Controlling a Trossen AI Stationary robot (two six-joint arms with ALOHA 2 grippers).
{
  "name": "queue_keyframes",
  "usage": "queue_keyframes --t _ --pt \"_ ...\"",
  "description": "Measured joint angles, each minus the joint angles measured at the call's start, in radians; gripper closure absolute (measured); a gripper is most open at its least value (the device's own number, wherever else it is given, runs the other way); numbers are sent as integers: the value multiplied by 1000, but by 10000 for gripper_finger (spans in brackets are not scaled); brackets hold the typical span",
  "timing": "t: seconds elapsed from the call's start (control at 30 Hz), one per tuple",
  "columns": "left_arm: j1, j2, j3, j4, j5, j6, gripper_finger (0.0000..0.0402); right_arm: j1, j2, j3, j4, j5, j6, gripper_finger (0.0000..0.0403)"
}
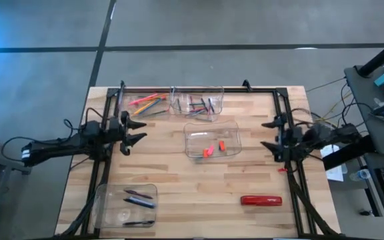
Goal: Sort crayons/erasers/pens/pencils in bins
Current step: Return to Home Position
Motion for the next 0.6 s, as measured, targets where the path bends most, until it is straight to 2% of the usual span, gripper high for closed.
queue_keyframes --t 0.2,0.6 --pt "-3 -29 -74 73 4 -2 206 -22 29 -97 110 6 24 78" --pt "-3 -31 -75 59 136 2 206 -79 30 -146 35 0 118 79"
